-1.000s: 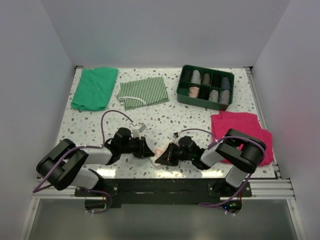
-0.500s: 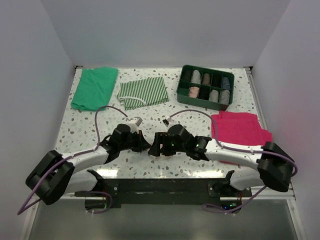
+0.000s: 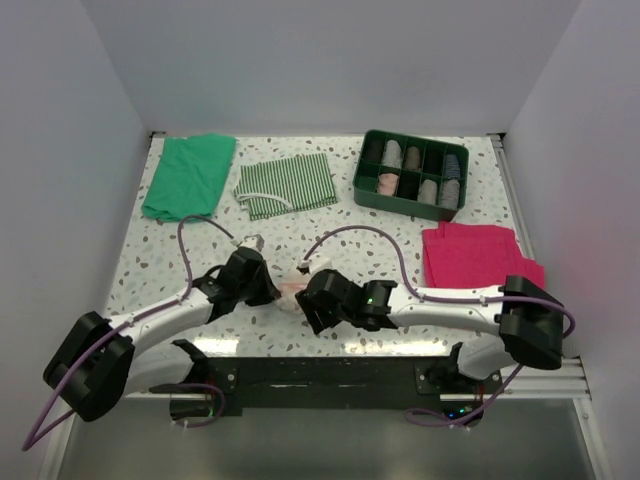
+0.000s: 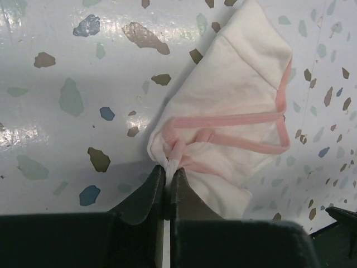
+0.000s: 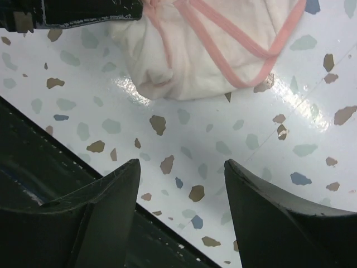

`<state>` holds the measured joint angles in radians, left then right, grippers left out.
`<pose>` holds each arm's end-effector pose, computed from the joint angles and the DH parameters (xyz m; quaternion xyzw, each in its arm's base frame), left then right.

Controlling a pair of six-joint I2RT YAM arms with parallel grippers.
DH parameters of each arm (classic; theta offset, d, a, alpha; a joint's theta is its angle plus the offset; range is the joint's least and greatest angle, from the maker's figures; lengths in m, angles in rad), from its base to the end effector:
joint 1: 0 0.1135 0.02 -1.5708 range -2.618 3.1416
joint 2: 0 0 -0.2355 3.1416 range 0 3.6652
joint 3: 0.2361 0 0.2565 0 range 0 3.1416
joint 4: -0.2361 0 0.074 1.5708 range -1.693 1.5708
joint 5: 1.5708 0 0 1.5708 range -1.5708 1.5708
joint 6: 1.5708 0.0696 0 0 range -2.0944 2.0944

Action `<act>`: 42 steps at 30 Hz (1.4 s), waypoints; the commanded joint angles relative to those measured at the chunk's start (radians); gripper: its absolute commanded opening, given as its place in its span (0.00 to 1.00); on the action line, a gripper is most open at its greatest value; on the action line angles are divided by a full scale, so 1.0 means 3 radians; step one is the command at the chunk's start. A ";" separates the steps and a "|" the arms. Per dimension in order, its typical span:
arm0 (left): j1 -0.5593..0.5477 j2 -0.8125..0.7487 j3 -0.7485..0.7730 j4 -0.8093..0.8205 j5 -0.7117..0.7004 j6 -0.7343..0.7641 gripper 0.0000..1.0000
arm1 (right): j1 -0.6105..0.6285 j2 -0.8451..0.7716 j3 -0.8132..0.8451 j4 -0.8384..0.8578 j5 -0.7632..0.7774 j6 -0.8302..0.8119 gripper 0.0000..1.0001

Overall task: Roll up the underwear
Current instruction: Roll the underwear to the center of the board.

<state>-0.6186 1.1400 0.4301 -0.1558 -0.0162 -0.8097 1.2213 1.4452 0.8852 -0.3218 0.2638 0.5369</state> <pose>0.1986 -0.1400 0.1011 -0.0923 0.9339 -0.2204 0.2659 0.1278 0.2977 0.1565 -0.2713 0.8939 0.1789 0.3089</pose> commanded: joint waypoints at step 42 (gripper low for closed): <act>0.0390 0.0270 0.0157 -0.0079 0.0729 0.0112 0.00 | 0.0132 0.1303 0.0608 0.0858 -0.0164 -0.1432 0.51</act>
<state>-0.5064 1.2137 0.4530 -0.1768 0.1646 -0.8059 1.2690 1.8210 1.0973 -0.0978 0.2070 0.1310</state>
